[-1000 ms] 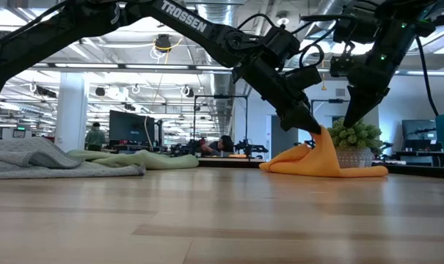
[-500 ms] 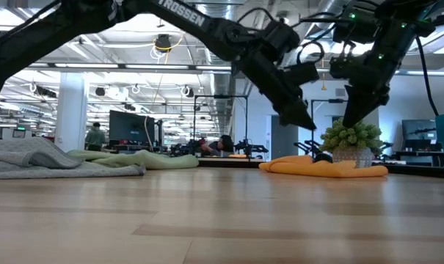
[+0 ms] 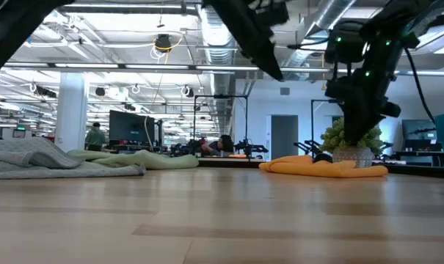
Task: Fold microfiber towels
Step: Fold the orange towel
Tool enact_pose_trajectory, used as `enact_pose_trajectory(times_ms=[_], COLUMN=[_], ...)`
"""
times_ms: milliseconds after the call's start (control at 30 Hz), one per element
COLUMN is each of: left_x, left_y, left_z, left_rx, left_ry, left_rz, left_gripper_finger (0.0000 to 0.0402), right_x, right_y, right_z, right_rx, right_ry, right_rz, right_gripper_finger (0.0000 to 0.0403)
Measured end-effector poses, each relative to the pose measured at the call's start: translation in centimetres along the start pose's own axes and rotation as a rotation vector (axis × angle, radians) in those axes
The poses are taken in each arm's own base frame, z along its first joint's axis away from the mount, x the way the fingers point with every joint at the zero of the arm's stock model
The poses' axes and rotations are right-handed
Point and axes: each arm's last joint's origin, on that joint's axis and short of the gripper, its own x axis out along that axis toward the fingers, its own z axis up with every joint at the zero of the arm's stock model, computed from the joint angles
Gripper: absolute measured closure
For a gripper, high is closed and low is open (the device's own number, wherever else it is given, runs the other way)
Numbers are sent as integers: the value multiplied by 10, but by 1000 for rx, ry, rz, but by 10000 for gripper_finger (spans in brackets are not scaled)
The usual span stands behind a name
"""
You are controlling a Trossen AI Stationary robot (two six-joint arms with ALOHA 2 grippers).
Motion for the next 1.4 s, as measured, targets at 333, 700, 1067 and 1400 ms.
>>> enact_pose_trajectory(times_ms=[333,700,1067,1400], left_x=[-43,-45,-45,-45], left_y=[-11,-20,-21,-22], left_z=[6,5,4,3], left_rx=[2,22,24,28], left_ry=[54,91,104,117], left_rz=[73,52,47,42], left_gripper_finger=[264,264,265,265], right_x=[34,42,44,44], right_y=[-11,-19,-19,-18], right_z=[13,19,18,18], right_rx=[65,56,-46,-146], right_ry=[78,103,124,113], right_rz=[-73,-13,17,-4], right_gripper_finger=[269,269,284,392])
